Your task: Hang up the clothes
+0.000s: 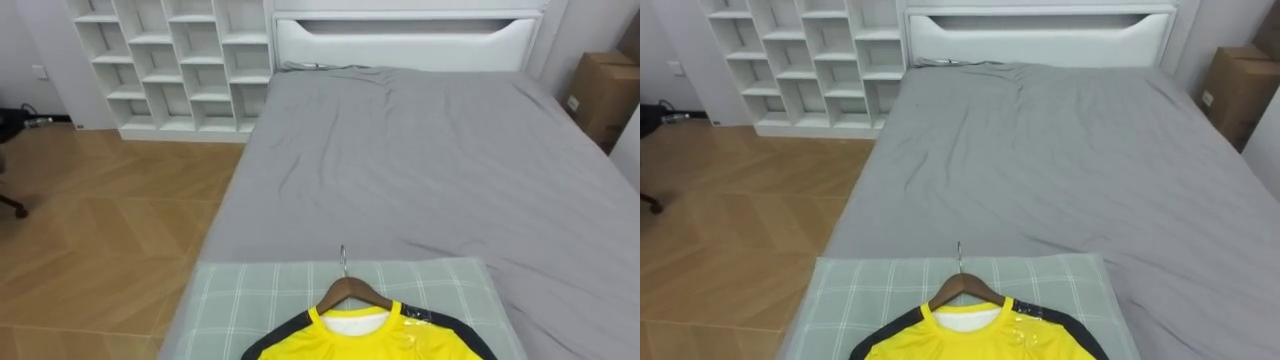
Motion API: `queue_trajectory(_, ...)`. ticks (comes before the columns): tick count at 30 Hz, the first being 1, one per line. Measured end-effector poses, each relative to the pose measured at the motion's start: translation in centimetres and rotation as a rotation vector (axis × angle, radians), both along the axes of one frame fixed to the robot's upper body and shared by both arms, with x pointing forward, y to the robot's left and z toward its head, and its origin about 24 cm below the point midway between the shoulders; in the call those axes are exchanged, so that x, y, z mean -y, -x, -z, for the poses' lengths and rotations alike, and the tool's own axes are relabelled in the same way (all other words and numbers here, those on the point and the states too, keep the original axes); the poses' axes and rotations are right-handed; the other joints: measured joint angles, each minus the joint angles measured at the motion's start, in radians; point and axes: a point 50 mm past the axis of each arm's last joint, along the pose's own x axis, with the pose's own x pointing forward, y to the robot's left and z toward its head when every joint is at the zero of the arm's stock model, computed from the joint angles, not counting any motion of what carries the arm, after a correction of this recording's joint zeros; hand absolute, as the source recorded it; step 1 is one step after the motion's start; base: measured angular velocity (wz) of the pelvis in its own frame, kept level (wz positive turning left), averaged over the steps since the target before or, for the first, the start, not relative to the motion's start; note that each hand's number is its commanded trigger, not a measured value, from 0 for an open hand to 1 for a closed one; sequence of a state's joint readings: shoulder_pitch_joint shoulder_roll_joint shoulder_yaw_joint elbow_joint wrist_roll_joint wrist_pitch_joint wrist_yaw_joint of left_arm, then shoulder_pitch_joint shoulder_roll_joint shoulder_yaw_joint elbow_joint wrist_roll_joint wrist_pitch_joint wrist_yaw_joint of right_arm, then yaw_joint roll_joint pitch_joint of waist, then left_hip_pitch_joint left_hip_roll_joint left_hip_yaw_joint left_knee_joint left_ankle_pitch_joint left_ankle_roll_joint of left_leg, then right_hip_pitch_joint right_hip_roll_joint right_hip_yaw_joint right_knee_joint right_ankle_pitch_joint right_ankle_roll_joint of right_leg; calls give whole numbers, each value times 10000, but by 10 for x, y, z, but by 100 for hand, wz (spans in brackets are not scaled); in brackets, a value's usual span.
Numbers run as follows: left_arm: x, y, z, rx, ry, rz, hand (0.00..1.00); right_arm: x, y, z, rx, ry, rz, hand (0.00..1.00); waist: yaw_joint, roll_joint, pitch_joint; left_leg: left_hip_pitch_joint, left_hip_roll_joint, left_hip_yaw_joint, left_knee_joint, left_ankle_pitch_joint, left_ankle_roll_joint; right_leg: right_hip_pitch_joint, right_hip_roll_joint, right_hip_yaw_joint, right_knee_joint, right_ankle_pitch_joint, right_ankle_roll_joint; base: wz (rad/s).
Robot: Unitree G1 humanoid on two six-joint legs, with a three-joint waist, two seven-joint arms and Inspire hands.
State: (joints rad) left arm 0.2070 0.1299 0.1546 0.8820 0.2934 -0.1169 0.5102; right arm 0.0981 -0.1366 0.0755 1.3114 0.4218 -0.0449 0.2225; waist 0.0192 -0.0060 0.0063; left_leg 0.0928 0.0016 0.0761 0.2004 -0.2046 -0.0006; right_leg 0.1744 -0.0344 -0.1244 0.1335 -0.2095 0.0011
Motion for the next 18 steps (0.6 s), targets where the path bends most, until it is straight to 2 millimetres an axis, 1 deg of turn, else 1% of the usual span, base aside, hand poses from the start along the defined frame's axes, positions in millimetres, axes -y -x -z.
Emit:
queue_trajectory(4,4,-22,-15,862,-1430,1338,0,6,0,-1,74,174,23,0,-19,55,-14,1,-3,2,-2,-1,0,2,3,24,-12,0,0,0)
queue_trajectory(6,6,-28,-17,1001,-1801,1802,0,9,0,-2,83,273,7,0,-77,104,-22,19,-1,8,-4,0,0,10,4,40,-3,0,0,-2)
queue_trajectory(12,9,-35,-21,1083,-2358,2518,0,12,-1,-3,122,328,72,0,-350,182,-54,26,12,3,41,-1,0,14,18,91,7,1,-2,-1)
queue_trajectory(15,9,-42,-26,1237,-2732,3171,0,13,-4,-3,260,313,-30,0,-516,198,-38,22,9,12,11,-2,-1,8,16,86,-12,1,-2,0)
queue_trajectory(16,11,-47,-29,1333,-2982,3644,0,13,-5,-4,286,345,-166,0,-539,183,-26,21,8,10,-10,-2,-1,-1,16,90,-18,1,-1,0)
queue_trajectory(18,14,-56,-36,1648,-3334,4252,0,13,-6,-4,325,355,-231,0,-591,188,-28,-20,4,11,-18,-2,-1,-33,17,90,-40,0,-1,0)
